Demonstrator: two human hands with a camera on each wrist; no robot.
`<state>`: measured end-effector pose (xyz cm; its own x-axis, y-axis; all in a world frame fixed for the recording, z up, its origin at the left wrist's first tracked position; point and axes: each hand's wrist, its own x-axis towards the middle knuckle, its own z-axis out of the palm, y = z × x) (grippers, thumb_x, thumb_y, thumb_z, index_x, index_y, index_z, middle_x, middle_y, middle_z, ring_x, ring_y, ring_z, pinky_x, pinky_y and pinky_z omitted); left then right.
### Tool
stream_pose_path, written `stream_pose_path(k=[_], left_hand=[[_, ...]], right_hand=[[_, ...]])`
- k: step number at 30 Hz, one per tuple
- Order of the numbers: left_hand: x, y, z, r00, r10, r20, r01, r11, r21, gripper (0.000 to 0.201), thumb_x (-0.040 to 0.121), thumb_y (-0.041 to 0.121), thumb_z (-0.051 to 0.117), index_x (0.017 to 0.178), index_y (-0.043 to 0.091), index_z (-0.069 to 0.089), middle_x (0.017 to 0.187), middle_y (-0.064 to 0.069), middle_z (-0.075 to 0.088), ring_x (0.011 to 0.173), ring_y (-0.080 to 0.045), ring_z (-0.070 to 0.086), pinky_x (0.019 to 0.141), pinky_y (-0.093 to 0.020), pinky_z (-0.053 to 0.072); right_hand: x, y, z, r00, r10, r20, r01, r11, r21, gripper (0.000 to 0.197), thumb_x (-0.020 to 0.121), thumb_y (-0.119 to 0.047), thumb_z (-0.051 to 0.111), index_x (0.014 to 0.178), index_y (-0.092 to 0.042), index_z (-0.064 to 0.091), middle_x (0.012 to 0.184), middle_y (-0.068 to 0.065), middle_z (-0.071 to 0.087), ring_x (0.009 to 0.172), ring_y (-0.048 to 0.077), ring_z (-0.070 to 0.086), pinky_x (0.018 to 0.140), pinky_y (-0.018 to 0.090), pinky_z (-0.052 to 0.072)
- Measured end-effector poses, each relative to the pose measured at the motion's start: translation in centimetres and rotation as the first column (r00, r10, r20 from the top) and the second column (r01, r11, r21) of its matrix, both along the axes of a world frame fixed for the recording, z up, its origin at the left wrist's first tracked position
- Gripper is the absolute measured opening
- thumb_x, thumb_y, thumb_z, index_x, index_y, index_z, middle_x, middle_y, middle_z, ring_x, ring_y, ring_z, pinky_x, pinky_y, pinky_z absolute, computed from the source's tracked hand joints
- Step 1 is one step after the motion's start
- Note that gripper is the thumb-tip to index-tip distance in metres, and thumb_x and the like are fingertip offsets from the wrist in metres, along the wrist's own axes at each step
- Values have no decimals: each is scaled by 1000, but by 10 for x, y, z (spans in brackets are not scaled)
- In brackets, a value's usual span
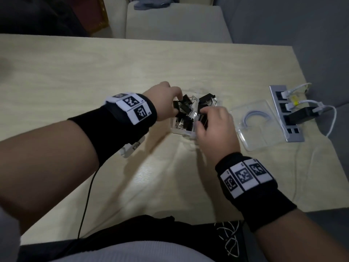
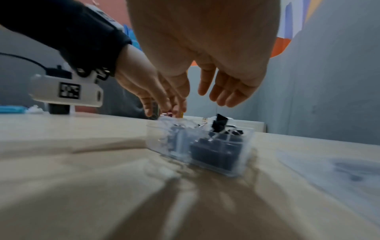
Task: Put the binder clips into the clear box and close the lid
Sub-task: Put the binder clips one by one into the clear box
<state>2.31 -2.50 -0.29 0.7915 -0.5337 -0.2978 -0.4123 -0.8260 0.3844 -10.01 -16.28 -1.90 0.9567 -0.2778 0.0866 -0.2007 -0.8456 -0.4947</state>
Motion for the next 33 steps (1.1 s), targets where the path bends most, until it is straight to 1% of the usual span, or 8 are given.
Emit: stream_pose_path(k=[3,8,14,18,22,24,28,33], left_hand=[[-11,-1,-12,999,-38,-2,38,994,103,45,82,26,65,126,23,55,127,-10,46,100,-29,60,85,-35,51],[-20,-2,-17,999,-32,-43,39,985,170,46,82,31,67,124,16,57,121,-11,49,99,-31,61,78,-33,46],[-27,16,-14,992,-78,-96,103,949,297,57,76,37,71,125,18,50,114,-9,54,98,-27,60,73,-32,45],[-24,25,-4,999,-3,-49,17,960,281,53,79,39,67,125,23,47,121,-10,51,101,-30,58,77,-36,49],[-33,12,-1,983,-124,138,96,977,189,48,83,38,59,129,30,47,134,-6,45,116,-30,48,89,-45,45],[-41,0,-2,953,-242,182,213,963,167,50,85,44,57,132,34,46,138,-2,44,125,-28,42,96,-47,39],[-42,-27,-11,930,-334,152,296,929,223,55,81,55,59,132,37,49,132,3,50,125,-26,40,99,-46,36],[-32,-40,-17,943,-282,178,242,945,218,27,86,34,55,112,28,60,112,3,63,113,-27,48,90,-42,36]], right_hand=[[5,-22,-4,993,6,-120,-22,992,-128,42,93,-22,51,134,-14,49,138,7,48,124,28,43,102,42,36],[6,-37,-14,922,84,-379,-172,964,-205,53,97,-29,45,147,-18,31,152,3,37,137,25,32,110,42,28],[-9,-28,-16,963,145,-225,-178,975,-134,46,94,-31,51,138,-19,47,141,4,46,131,24,38,109,42,31],[-17,-44,-13,988,-106,-110,100,993,-63,39,92,-33,52,128,-17,52,131,7,50,121,26,44,102,43,37],[-19,-85,-24,825,-414,-384,356,909,-216,61,86,-40,56,137,-10,40,147,14,37,131,36,36,107,50,34],[-22,-97,-29,759,-440,-480,344,897,-278,65,84,-44,55,136,-10,38,146,14,37,131,36,37,105,49,35],[-31,-96,-36,750,-438,-495,274,888,-370,53,83,-41,55,127,-11,46,135,15,41,120,37,42,97,46,37],[-35,-85,-39,765,-437,-473,270,884,-381,47,81,-43,56,119,-15,51,127,14,41,112,37,42,92,46,38]])
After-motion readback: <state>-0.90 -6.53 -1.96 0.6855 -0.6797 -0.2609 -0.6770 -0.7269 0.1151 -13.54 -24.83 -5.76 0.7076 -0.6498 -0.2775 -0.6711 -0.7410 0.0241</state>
